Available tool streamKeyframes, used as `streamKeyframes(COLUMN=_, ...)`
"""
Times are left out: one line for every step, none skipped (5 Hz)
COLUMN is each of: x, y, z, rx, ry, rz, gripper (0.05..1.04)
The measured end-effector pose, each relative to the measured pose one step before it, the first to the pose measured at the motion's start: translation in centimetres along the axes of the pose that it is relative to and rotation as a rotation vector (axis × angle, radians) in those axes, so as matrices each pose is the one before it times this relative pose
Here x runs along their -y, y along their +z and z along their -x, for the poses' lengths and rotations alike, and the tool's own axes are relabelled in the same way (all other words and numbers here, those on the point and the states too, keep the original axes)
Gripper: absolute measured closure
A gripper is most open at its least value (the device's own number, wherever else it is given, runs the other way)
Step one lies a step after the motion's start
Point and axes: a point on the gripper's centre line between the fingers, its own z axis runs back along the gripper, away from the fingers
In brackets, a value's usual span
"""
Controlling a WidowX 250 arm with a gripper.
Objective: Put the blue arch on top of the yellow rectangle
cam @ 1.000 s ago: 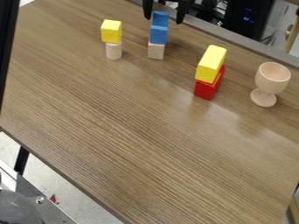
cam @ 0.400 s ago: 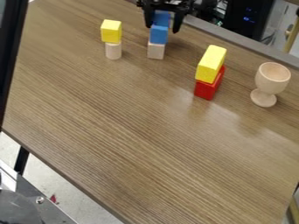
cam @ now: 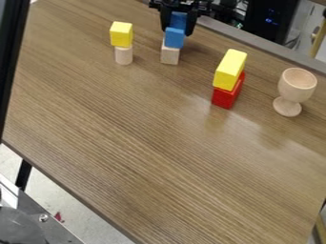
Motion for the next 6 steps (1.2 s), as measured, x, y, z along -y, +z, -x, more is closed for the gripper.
streamKeyframes(x=0.032, y=0.948, z=0.611, rx=0.0047, ry=0.0130, rz=0.0164, gripper=0.517)
streamKeyframes(x=0.228, y=2.956, z=0.987, rx=0.0365, ry=0.0110, rz=0.0439, gripper=0.516)
streamKeyframes(x=0.545, y=2.685, z=1.553, rx=0.0256, ry=-0.0166, rz=0.0314, gripper=0.517)
streamKeyframes(x=0.527, y=1.616, z=1.476, rx=0.0092, ry=-0.0233, rz=0.0277, gripper=0.517)
streamKeyframes(x=1.860, y=0.549, z=1.606, rx=-0.0104, ry=-0.0753, rz=0.0165, gripper=0.517)
streamKeyframes(x=1.903, y=-0.401, z=1.095, rx=-0.0191, ry=-0.0745, rz=0.0003, gripper=0.517)
